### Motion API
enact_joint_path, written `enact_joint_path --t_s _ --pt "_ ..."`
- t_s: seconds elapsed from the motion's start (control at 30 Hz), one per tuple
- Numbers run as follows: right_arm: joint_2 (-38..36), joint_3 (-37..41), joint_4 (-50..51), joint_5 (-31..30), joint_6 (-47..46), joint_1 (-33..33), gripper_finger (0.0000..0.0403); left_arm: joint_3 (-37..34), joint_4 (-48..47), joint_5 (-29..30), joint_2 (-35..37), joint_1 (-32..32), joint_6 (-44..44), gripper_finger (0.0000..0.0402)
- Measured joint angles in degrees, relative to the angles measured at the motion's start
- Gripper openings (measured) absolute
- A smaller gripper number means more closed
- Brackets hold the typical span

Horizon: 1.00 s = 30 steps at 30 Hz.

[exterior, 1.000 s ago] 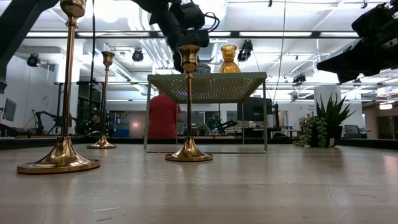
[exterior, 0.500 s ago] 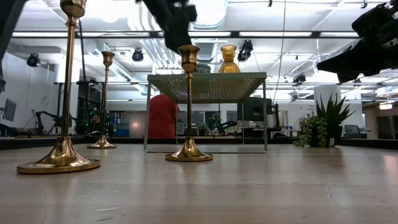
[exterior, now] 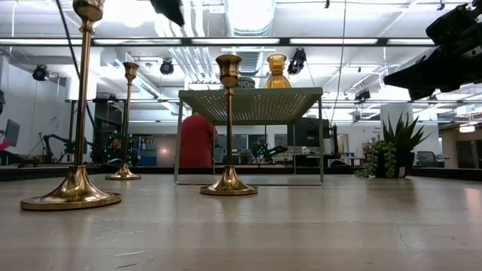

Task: Stock candles on shelf
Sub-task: Put the pink scented candle and aligned it with the other yellow scented candle on the shelf

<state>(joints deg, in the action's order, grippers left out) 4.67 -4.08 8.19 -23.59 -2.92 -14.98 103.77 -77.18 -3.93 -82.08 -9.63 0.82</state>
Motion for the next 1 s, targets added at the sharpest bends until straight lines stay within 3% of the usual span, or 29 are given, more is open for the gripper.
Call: enact_joint_path --t_s 0.2,0.43,0.63,0.77,1.0 --pt "0.0 0.0 0.0 0.0 0.1 0.0 0.0008 -7.2 -0.9 0.5 5.5 13.3 15.1 0.0392" --pt "0.0 0.0 0.0 0.0 0.0 0.0 0.0008 -20.0 0.4 11.3 9.9 36.7 44.2 0.0392" --pt "0.0 0.0 0.0 0.0 0.1 0.0 0.0008 -30.0 5.5 13.2 8.9 52.7 68.1 0.0390" --pt "0.0 0.0 0.0 0.0 0.1 0.0 0.0008 -35.4 14.3 13.8 7.5 59.1 77.4 0.0390" --pt "0.0 0.0 0.0 0.0 0.0 0.0 0.0008 -39.9 26.0 15.0 3.1 64.1 84.9 0.0390"
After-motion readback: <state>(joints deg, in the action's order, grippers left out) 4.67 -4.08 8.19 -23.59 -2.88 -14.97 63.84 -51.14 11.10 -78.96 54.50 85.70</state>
